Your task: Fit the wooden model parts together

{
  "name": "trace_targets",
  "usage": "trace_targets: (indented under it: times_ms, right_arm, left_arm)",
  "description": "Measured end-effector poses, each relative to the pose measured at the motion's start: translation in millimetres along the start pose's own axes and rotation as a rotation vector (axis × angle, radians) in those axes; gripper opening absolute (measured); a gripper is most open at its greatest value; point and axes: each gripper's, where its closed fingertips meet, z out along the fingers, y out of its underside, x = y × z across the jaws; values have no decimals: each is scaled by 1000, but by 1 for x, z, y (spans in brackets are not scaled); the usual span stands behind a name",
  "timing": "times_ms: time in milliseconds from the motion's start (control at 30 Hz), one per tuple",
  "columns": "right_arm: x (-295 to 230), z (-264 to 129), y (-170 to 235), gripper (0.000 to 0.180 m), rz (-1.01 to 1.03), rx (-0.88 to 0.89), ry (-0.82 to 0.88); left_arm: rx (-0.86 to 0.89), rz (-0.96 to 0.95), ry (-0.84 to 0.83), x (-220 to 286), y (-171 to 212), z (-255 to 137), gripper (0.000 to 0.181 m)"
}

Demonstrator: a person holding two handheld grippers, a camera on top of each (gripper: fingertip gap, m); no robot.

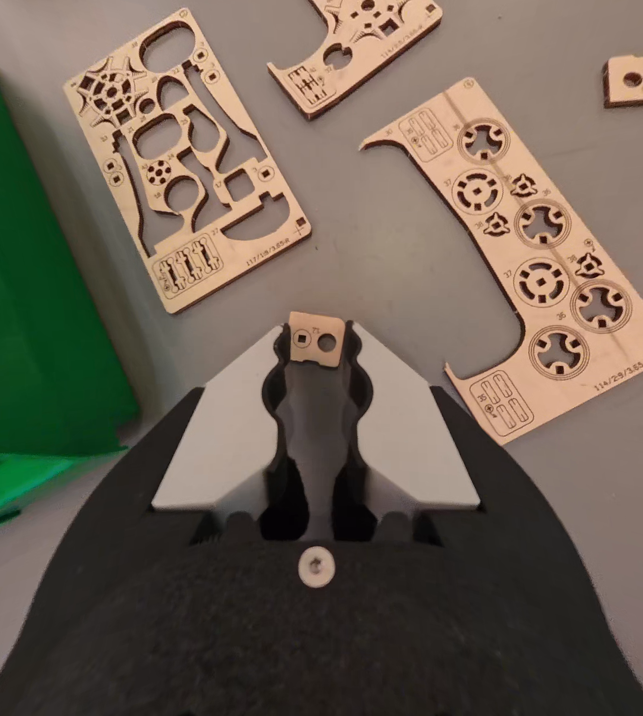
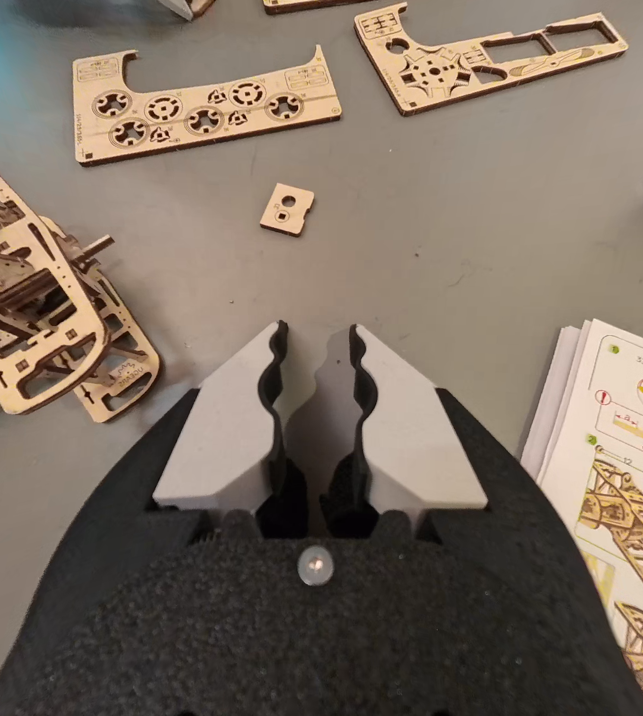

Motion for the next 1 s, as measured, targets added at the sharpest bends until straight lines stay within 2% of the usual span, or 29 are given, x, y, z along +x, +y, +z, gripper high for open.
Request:
trace_targets:
  times_ms: [67, 133, 267, 333, 433, 567, 633, 667, 800, 900, 1000]
  right_arm:
    - [0, 0, 0, 31, 10, 2, -10]
    - [-3, -3, -3, 33, 16, 21, -14]
    - [-21, -27, -19, 33, 86, 70, -51]
    - [-31, -43, -24, 32, 120, 96, -51]
    - [-48, -62, -24, 31, 152, 110, -57]
    - [-62, -75, -17, 29, 170, 105, -28]
    - [-68, -82, -15, 28, 190, 99, -22]
    - [-71, -86, -15, 28, 198, 103, -19]
    - [-72, -112, -32, 24, 285, 189, -7]
    - [-88, -124, -45, 30, 397, 256, -85]
    - [-125, -137, -59, 40, 520, 358, -240]
  left_arm:
    - [-13, 45, -7, 4, 1, -1, 18]
    - [-18, 117, -47, 5, 0, -6, 3]
    - [65, 154, -51, 18, -19, -41, 0]
    - [49, 146, -37, 19, -13, -52, 29]
    - [-42, 120, -58, -1, 11, -43, 48]
    - [-62, 4, 40, -10, 18, -12, 50]
    - [7, -17, 94, -3, 9, -5, 30]
    - [20, -28, 97, -1, 7, -3, 28]
    - [-13, 89, 41, 7, 6, -11, 27]
    - [141, 210, 78, 53, -34, -48, 27]
    - [402, 419, 172, 159, -102, -108, 27]
